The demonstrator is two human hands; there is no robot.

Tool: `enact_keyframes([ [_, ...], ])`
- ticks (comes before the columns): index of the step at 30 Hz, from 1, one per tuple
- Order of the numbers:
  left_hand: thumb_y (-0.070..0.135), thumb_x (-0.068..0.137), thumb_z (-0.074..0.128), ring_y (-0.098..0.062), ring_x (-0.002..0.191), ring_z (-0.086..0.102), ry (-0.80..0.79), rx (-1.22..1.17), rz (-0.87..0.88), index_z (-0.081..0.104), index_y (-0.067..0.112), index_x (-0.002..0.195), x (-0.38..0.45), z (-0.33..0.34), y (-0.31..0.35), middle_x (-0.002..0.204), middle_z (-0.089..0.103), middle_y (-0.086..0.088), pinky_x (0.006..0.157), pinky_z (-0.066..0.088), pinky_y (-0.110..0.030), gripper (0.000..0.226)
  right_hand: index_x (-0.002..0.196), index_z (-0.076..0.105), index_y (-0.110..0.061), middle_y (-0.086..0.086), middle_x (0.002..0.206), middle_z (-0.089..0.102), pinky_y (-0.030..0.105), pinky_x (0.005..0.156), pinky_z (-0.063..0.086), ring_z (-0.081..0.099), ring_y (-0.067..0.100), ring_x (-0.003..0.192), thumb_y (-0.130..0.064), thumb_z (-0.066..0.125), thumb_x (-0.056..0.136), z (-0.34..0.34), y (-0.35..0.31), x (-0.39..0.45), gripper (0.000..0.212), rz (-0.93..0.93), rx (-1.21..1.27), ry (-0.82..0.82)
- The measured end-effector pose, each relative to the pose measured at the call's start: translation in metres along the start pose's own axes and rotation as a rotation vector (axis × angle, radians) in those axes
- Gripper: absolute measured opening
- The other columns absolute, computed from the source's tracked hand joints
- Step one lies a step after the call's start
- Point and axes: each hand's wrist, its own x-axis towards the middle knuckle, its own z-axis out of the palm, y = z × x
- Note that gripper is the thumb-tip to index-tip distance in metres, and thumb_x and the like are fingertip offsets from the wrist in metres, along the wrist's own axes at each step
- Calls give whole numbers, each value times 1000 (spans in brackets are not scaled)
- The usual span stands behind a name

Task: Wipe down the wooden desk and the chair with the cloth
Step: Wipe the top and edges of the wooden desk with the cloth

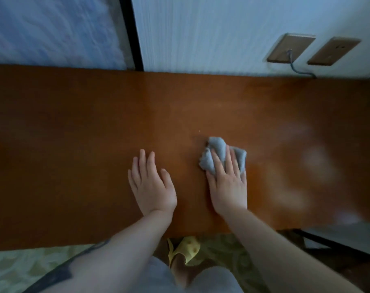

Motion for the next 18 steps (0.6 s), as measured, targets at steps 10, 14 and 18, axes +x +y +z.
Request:
enact_keyframes([
  [10, 32, 92, 35, -22, 143, 25, -20, 173, 22, 46, 21, 140, 0, 4, 5, 152, 38, 0, 117, 15, -49, 50, 150, -4, -51, -15, 160, -16, 34, 116, -13, -24, 2, 143, -49, 25, 103, -14, -34, 63, 55, -412, -80, -265],
  [14, 34, 93, 34, -21, 144, 22, -23, 163, 8, 43, 24, 142, 0, 4, 3, 154, 35, 2, 118, 10, -47, 51, 153, 7, -45, -8, 163, -1, 42, 122, 5, -14, 6, 147, -51, 18, 99, 1, -28, 33, 55, -186, 2, -8],
  [18, 32, 92, 28, -22, 144, 24, -32, 186, 9, 43, 23, 142, 0, 5, 4, 153, 36, 1, 119, 12, -47, 53, 149, -14, -48, -10, 160, -19, 38, 117, -12, -26, 6, 144, -53, 7, 97, 0, -35, 26, 56, -559, -156, -248],
])
